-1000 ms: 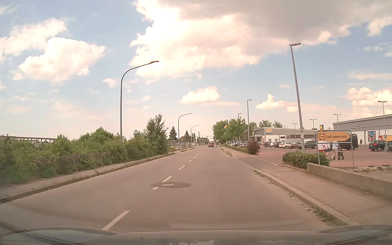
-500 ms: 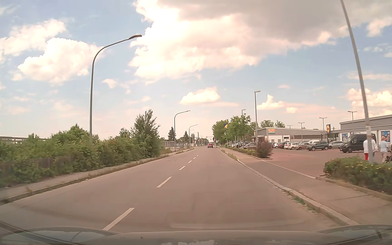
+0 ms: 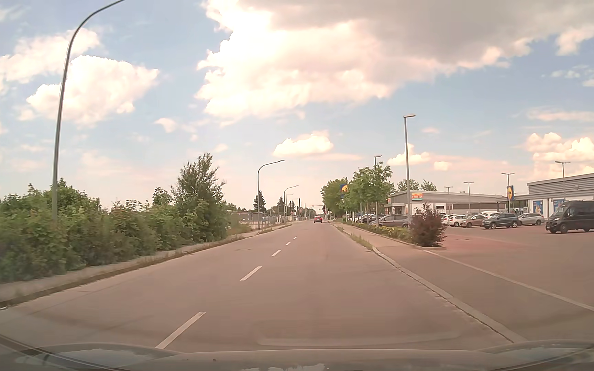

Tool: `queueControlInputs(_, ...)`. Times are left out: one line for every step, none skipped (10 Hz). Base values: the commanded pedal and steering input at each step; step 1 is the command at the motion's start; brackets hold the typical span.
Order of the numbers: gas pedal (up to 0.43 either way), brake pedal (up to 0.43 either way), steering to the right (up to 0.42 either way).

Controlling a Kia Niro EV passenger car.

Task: Follow the waypoints while adhering to traffic rules and regulations

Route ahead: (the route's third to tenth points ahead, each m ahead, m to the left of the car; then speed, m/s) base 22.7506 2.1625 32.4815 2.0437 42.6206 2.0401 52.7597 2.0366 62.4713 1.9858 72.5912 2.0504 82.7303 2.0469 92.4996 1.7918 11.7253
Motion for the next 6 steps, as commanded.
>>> queueControlInputs(0.087,0.018,-0.001)
queueControlInputs(0.098,0.018,-0.001)
queueControlInputs(0.098,0.018,0.0)
queueControlInputs(0.11,0.018,0.0)
queueControlInputs(0.11,0.018,0.0)
queueControlInputs(0.11,0.018,0.0)
